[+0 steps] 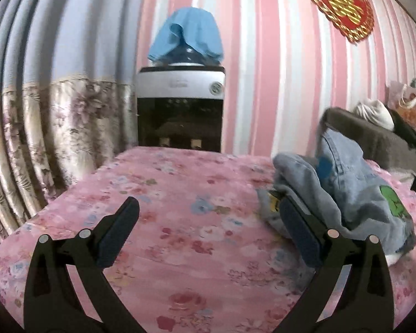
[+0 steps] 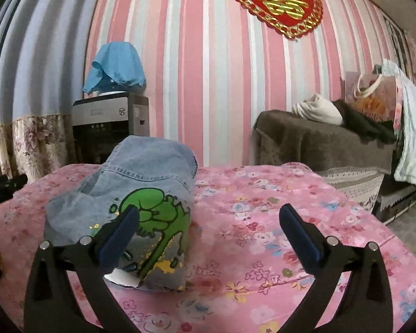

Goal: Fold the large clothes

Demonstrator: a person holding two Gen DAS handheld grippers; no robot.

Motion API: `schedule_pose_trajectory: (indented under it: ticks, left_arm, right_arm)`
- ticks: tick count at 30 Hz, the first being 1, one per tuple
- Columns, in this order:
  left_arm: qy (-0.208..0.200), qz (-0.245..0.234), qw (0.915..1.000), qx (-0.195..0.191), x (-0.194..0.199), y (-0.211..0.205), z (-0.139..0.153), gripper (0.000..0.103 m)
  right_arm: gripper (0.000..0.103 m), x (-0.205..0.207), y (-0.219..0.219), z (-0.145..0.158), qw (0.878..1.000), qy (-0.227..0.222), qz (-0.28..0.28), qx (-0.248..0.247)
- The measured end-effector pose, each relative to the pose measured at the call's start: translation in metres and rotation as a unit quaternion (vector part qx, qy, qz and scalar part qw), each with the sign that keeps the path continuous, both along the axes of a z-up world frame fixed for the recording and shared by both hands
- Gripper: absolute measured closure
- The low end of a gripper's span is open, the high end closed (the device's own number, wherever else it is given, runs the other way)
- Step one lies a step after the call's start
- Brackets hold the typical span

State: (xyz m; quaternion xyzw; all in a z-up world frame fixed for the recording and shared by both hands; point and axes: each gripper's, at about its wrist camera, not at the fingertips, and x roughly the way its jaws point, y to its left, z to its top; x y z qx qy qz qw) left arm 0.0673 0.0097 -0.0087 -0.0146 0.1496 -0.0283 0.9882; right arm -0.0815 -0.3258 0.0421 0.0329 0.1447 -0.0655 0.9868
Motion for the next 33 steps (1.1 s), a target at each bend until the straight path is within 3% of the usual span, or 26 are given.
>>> schedule_pose_trajectory:
  ticks: [12, 24, 33]
  left_arm:
    - [-0.054, 0.036, 0.9969, 0.045, -0.022, -0.01, 0.005, 0.003]
    - [-0.1, 0.029, 0.9938, 0.037, -0.041, -0.008, 0.011, 0.003]
    - [-0.112, 0.021, 0.9927, 0.041, -0.046, -0.011, 0.012, 0.003]
  right_arm:
    - [0.002, -0.02, -0.011, 0.006, 0.998, -0.038, -0.03, 0.028]
    - [0.002, -0.024, -0.008, 0.008, 0.998, -0.051, -0.028, 0.018]
    - [0.002, -0.027, -0.013, 0.009, 0.997, -0.058, -0.034, 0.027]
